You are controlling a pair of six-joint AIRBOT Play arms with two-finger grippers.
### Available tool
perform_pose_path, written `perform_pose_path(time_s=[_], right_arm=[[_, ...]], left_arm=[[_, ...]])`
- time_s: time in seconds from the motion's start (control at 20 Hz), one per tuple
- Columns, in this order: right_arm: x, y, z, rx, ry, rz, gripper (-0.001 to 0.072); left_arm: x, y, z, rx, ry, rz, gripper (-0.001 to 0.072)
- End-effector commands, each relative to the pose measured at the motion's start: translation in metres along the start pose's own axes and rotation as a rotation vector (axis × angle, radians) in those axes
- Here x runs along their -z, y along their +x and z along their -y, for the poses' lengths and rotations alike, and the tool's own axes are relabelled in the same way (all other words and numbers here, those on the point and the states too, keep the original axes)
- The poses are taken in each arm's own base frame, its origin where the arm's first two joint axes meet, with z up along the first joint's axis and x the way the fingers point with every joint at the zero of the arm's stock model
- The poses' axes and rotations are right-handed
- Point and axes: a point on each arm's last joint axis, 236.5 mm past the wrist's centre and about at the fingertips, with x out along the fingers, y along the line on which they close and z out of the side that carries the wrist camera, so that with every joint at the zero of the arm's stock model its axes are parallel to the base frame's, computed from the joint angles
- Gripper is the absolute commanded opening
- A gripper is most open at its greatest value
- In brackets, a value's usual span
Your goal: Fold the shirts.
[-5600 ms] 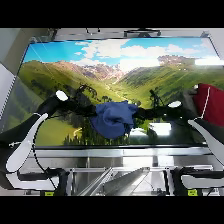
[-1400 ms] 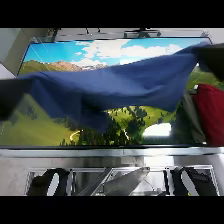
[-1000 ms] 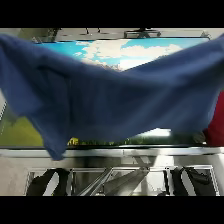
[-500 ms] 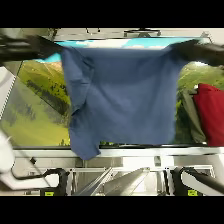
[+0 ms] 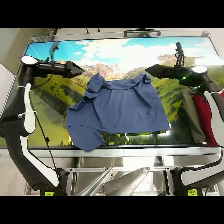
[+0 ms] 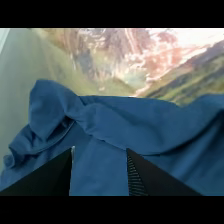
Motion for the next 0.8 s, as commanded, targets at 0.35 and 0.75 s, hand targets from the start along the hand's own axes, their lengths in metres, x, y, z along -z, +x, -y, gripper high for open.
perform_pose_path(time_s=[0.35, 0.75], right_arm=[[0.1, -0.138, 0.05, 0.218, 0.16, -0.307, 0.0367], [0.183, -0.163, 0.091, 0.335, 0.331, -0.343, 0.037]], left_arm=[[0.175, -0.111, -0.073, -0.407, -0.289, -0.186, 0.0305], [0.284, -0.082, -0.143, -0.512, -0.471, -0.116, 0.0305]])
